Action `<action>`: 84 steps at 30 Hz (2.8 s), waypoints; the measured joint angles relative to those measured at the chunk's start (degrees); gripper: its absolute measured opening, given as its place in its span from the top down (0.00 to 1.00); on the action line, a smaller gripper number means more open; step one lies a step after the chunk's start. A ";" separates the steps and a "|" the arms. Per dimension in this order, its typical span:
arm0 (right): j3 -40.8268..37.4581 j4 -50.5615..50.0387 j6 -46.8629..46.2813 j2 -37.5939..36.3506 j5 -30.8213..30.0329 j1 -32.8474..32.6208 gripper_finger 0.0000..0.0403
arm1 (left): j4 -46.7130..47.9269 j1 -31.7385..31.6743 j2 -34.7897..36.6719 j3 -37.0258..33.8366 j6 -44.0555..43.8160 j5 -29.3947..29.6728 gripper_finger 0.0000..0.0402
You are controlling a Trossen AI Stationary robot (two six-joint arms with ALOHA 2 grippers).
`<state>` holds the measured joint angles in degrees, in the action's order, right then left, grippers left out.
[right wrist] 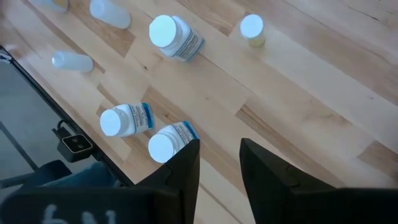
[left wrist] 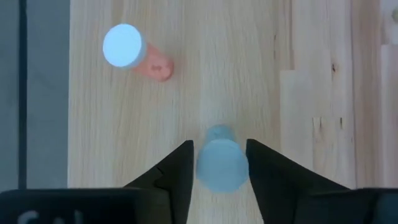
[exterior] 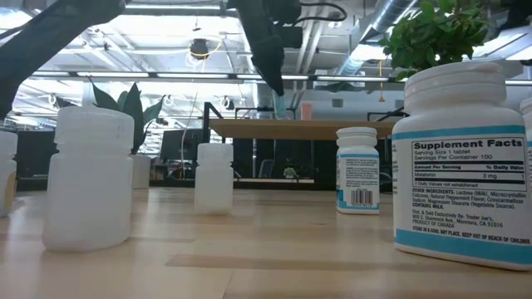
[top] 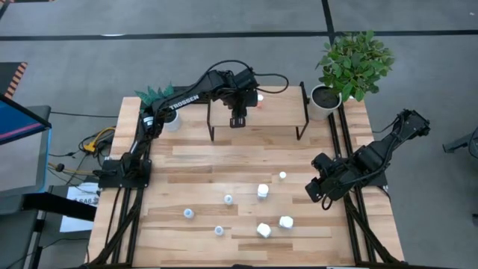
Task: Pick and place medicine bottles onto shelf by color
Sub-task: Put the blue pill bottle on the shelf, then put the yellow pill bottle on the shelf
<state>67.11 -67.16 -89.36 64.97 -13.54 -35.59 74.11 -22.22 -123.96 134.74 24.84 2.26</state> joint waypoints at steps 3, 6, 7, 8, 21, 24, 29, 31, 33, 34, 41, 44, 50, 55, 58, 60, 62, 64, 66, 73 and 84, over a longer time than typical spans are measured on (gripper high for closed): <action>0.00 -0.04 0.00 -0.02 0.00 0.00 0.67 | 0.40 -0.01 0.00 0.00 -0.08 0.02 0.61; 0.00 -0.02 -0.01 0.00 0.00 0.00 0.67 | 0.65 0.00 0.02 0.00 -0.11 0.02 0.58; 0.00 -0.03 -0.02 -0.01 0.00 0.00 0.67 | 0.60 0.00 0.02 0.00 -0.12 0.02 0.57; 0.00 -0.02 -0.02 -0.01 0.00 0.00 0.67 | 0.55 0.01 0.02 0.00 -0.11 0.02 0.56; 0.00 -0.08 -0.07 -0.02 0.00 0.00 0.67 | 2.29 0.46 0.95 0.22 -1.10 2.68 0.45; 0.00 -0.10 -0.09 -0.02 0.00 0.00 0.67 | 2.52 0.98 2.36 0.22 -0.75 5.30 0.42; 0.01 0.41 4.25 0.15 -1.95 0.00 0.67 | 4.72 2.25 6.89 0.23 -1.53 6.79 0.41; 0.04 0.33 8.72 0.99 -3.94 0.33 0.67 | 6.46 2.85 9.15 0.24 -2.79 6.51 0.41; 0.04 0.37 14.90 2.26 -4.85 0.55 0.67 | 7.78 3.48 11.24 0.26 -3.58 5.61 0.41; 0.04 0.38 18.10 3.03 -4.95 0.77 0.67 | 8.69 3.85 12.16 0.26 -4.00 5.35 0.41; 0.04 0.38 34.26 10.56 -4.52 4.35 0.57 | 14.21 5.17 18.11 0.26 -6.56 3.20 0.41; 0.04 0.39 38.13 13.23 -4.41 8.15 0.49 | 15.93 5.47 19.66 0.26 -7.83 2.49 0.41; 0.04 0.11 41.40 18.11 2.24 17.43 0.36 | 15.95 5.53 21.13 0.26 -8.84 -0.01 0.41; 0.00 0.55 49.43 20.85 7.90 21.26 0.34 | 15.93 5.46 22.99 0.02 -8.04 -2.15 0.41; 0.08 2.00 52.20 21.62 8.51 22.08 0.34 | 15.92 5.40 25.22 0.04 -8.07 -2.23 0.41; -0.09 2.92 53.49 21.80 9.11 22.70 0.34 | 15.93 5.35 26.70 0.03 -8.43 -2.32 0.41; 0.17 4.45 54.95 22.62 9.12 23.37 0.34 | 15.92 5.37 28.19 0.04 -9.30 -3.71 0.41; -0.02 5.00 56.49 24.20 9.16 23.95 0.34 | 15.93 5.39 29.50 0.04 -10.43 -4.97 0.41; -0.02 5.69 57.73 25.60 9.14 24.72 0.34 | 15.90 5.62 30.77 -0.07 -11.25 -5.09 0.41; -0.02 6.56 59.44 30.64 9.18 26.35 0.34 | 15.88 6.19 36.22 -5.24 -12.48 -6.15 0.41; -0.04 9.52 60.03 34.88 9.23 27.99 0.34 | 15.89 6.19 45.15 -14.04 -16.64 -6.48 0.41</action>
<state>67.07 -57.64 -29.34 99.84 -4.32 -7.61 90.00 -16.03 -78.81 120.70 8.20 -4.22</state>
